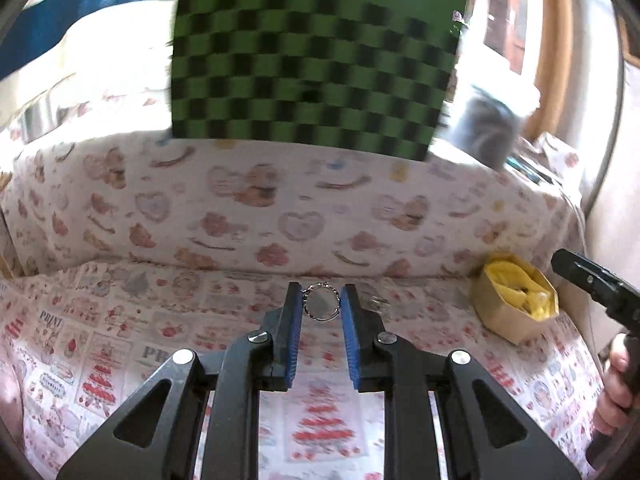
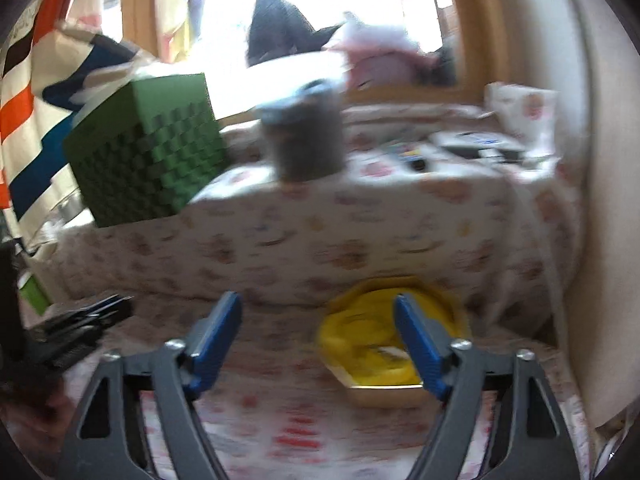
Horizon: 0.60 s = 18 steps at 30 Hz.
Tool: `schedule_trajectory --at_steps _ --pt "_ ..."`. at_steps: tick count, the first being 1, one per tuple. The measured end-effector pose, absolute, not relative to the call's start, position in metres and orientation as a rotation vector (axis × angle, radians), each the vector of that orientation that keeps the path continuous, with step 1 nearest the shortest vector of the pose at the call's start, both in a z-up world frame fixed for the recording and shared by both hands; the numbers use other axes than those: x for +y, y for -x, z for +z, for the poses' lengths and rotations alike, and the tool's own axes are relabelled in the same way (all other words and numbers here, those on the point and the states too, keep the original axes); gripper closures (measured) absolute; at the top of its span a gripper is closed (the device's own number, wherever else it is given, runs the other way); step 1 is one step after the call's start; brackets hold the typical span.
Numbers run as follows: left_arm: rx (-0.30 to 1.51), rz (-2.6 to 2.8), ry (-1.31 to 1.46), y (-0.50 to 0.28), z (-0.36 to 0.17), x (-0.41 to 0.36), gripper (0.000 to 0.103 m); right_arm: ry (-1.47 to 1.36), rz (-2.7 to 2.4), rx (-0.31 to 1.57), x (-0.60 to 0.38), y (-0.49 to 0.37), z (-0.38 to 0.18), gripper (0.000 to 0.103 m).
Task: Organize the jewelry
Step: 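Lift the silver ring with the left tool while the right tool grasps a small silver earring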
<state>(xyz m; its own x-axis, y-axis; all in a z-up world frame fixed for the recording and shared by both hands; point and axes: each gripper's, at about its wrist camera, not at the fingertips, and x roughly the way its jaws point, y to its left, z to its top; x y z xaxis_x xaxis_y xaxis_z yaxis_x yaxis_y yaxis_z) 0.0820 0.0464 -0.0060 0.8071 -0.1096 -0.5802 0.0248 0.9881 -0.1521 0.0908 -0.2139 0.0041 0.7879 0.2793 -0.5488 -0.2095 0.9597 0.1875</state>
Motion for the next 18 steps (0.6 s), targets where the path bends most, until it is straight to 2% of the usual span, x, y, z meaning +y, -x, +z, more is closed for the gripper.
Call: schedule_trajectory --at_steps 2,3,7,11,15,18 --pt "0.627 -0.068 0.184 -0.087 -0.011 0.064 0.085 -0.147 0.326 0.693 -0.193 -0.108 0.004 0.043" --pt "0.63 -0.064 0.21 -0.089 -0.012 0.071 0.085 -0.15 0.335 0.721 -0.185 -0.115 0.002 0.054" --pt "0.618 0.012 0.205 -0.086 -0.016 0.084 0.085 -0.078 0.312 0.83 -0.142 -0.148 -0.02 0.071" --pt "0.667 -0.048 0.326 -0.088 -0.029 0.104 0.085 -0.017 0.28 0.888 -0.107 -0.175 -0.044 0.075" --pt "0.65 0.025 0.185 -0.092 -0.031 0.089 0.085 -0.018 0.237 0.93 -0.094 -0.192 -0.062 0.075" --pt "0.657 -0.002 0.226 -0.093 -0.032 0.088 0.085 -0.016 0.221 0.942 -0.09 -0.2 -0.073 0.079"
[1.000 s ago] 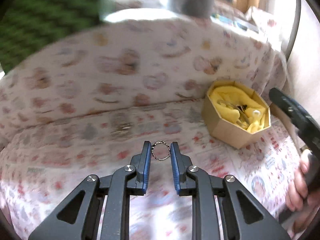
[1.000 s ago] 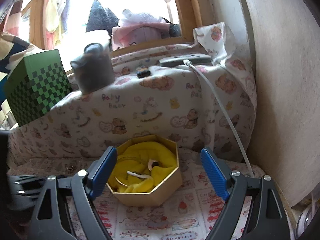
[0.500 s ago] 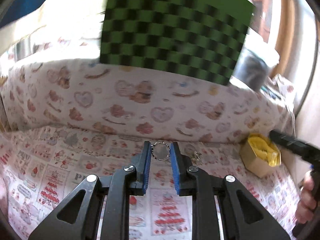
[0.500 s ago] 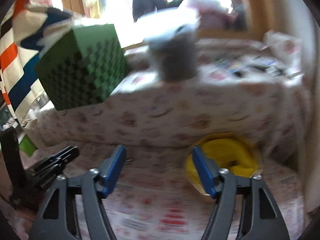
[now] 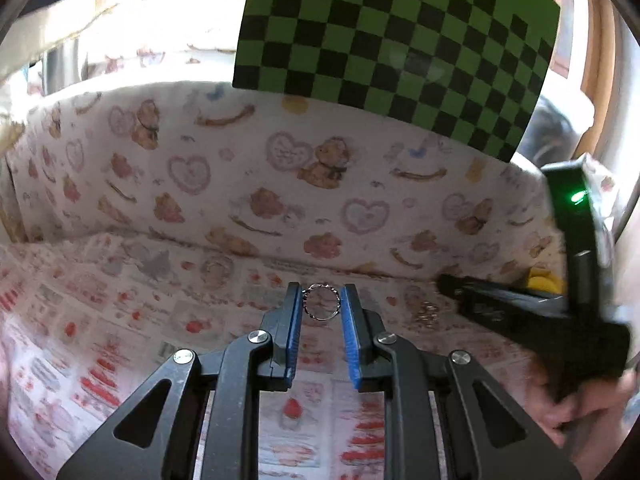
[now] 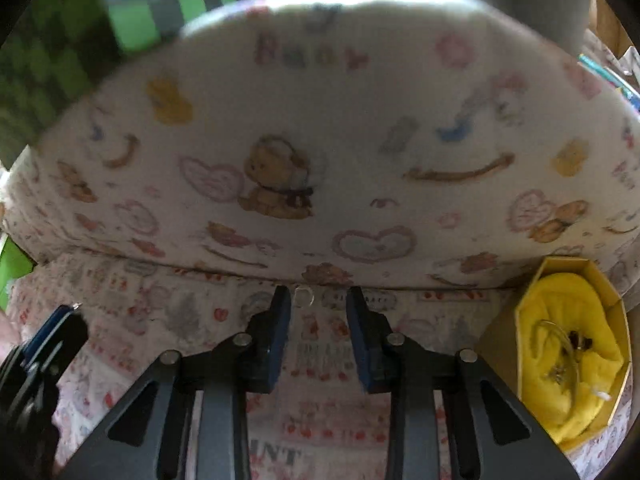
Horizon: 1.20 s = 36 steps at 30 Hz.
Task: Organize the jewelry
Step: 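Lift the silver ring with the left tool while the right tool grasps a small silver earring, then carry both items over the gold box and open both tools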
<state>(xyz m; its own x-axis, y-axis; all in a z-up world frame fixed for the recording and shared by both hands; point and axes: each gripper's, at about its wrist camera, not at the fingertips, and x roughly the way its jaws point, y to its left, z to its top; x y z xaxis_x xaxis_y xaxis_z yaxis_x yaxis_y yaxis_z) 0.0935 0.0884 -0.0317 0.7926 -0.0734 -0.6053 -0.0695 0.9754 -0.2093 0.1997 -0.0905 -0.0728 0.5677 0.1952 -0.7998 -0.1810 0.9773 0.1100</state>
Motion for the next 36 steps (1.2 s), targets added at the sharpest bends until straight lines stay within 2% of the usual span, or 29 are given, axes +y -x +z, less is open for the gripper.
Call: schedule_trajectory --at_steps 10,11,13,22,32,36 --pt "0.658 0.038 0.215 -0.095 -0.035 0.088 0.085 0.037 0.199 0.905 -0.075 -0.207 -0.082 0.079" --pt "0.659 0.045 0.212 -0.095 -0.036 0.088 0.085 0.056 0.193 0.899 -0.072 -0.205 -0.083 0.08" --pt "0.669 0.055 0.206 -0.096 -0.038 0.088 0.085 0.075 0.167 0.893 -0.065 -0.201 -0.084 0.091" --pt "0.623 0.03 0.166 -0.089 -0.035 0.08 0.085 0.042 0.242 0.847 -0.1 -0.164 -0.072 0.092" --pt "0.411 0.005 0.133 -0.049 -0.017 0.069 0.085 0.079 0.319 0.561 -0.163 -0.074 -0.04 0.092" --pt "0.348 -0.012 0.071 -0.033 -0.009 0.055 0.085 0.043 0.319 0.484 -0.184 -0.066 -0.029 0.092"
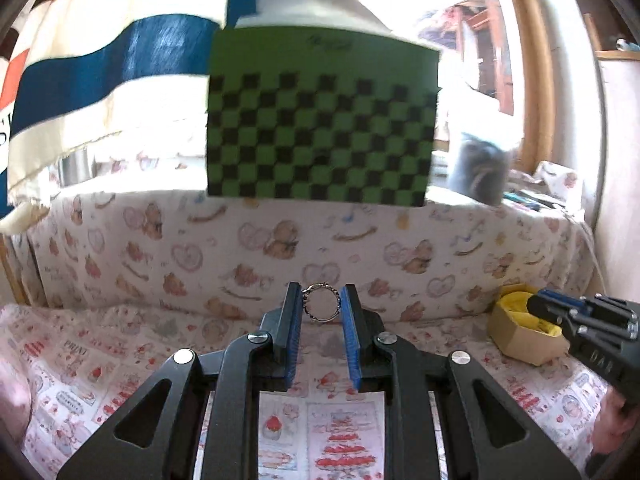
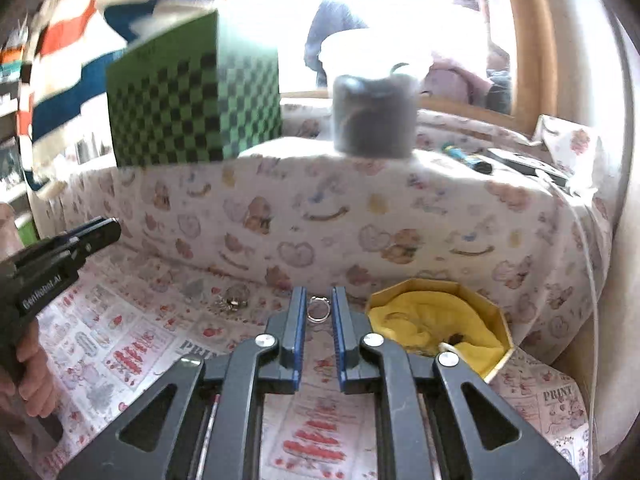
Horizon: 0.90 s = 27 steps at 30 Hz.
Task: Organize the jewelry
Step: 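Carry both items over the gold box and open both tools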
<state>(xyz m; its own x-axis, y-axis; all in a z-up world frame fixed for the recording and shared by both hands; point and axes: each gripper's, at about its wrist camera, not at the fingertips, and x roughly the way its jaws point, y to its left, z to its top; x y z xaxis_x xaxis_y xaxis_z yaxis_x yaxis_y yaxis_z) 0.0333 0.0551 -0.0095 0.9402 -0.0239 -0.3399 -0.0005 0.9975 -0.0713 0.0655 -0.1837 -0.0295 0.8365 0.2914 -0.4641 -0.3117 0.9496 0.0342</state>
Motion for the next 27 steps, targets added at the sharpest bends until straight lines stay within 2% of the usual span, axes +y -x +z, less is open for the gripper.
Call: schedule_trajectory --at_steps 8,16,23,27 --pt "0.268 -0.089 0.038 -0.009 0.015 0.012 0.085 -0.02 0.321 0.366 -0.234 -0.051 -0.006 0.092" --pt "0.27 -0.183 -0.038 -0.039 0.022 -0.066 0.085 -0.091 0.273 0.32 -0.269 -0.059 -0.004 0.092" --pt "0.427 -0.32 -0.075 -0.091 -0.004 -0.131 0.085 -0.234 0.287 0.41 -0.303 -0.082 -0.018 0.092" --pt "0.529 -0.433 -0.087 -0.106 -0.017 -0.142 0.085 -0.327 0.314 0.485 -0.318 -0.098 -0.032 0.091"
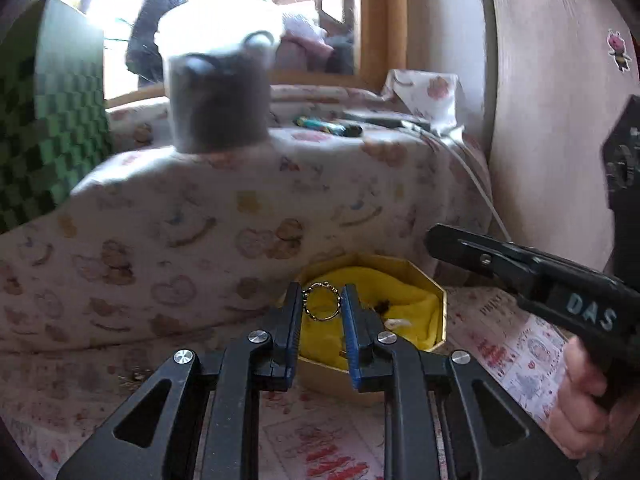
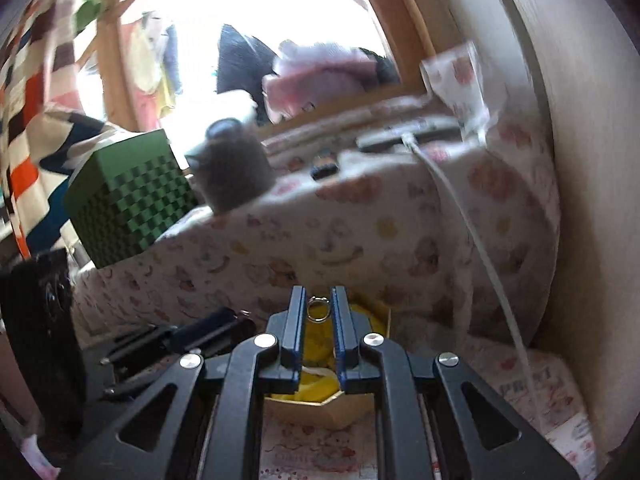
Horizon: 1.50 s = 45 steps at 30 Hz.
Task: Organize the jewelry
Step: 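Carry both items over the gold box and open both tools, then move the left tool to the silver brooch and close on it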
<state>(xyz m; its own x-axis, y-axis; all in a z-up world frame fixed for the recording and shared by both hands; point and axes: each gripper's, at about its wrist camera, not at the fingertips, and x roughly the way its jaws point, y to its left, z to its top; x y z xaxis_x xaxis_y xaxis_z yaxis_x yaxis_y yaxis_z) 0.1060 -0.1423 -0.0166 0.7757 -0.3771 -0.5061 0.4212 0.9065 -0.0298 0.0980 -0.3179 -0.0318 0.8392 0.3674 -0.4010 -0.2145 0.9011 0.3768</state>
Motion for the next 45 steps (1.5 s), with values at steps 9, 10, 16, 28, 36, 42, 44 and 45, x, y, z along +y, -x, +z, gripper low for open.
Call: schedule_trajectory --at_steps 9,10,16,28,36,42,44,45 --pt "0.546 -0.492 -0.008 -0.111 -0.02 -0.137 0.085 -0.415 0.335 0.572 -0.329 -0.112 -0.048 0.091" --pt "0.547 -0.491 0.001 -0.111 -0.019 -0.134 0.085 -0.417 0.338 0.578 -0.328 -0.113 -0.049 0.091" --pt "0.554 -0.483 0.024 -0.116 -0.02 -0.131 0.084 -0.398 0.337 0.591 -0.325 -0.114 -0.05 0.091" --pt "0.48 -0.355 0.042 -0.108 -0.015 -0.116 0.054 -0.383 0.34 0.591 -0.32 -0.115 -0.048 0.087" --pt "0.445 -0.229 -0.041 -0.094 -0.011 -0.09 0.046 -0.345 0.314 0.558 -0.319 -0.108 -0.041 0.079" --pt "0.366 -0.177 -0.186 -0.074 -0.01 -0.064 0.04 -0.226 0.256 0.499 -0.303 -0.097 -0.035 0.079" --pt "0.383 -0.174 -0.145 -0.076 -0.013 -0.05 0.039 -0.193 0.238 0.478 -0.299 -0.093 -0.033 0.077" --pt "0.395 -0.173 -0.102 -0.079 -0.013 -0.042 0.039 -0.176 0.231 0.467 -0.297 -0.091 -0.031 0.074"
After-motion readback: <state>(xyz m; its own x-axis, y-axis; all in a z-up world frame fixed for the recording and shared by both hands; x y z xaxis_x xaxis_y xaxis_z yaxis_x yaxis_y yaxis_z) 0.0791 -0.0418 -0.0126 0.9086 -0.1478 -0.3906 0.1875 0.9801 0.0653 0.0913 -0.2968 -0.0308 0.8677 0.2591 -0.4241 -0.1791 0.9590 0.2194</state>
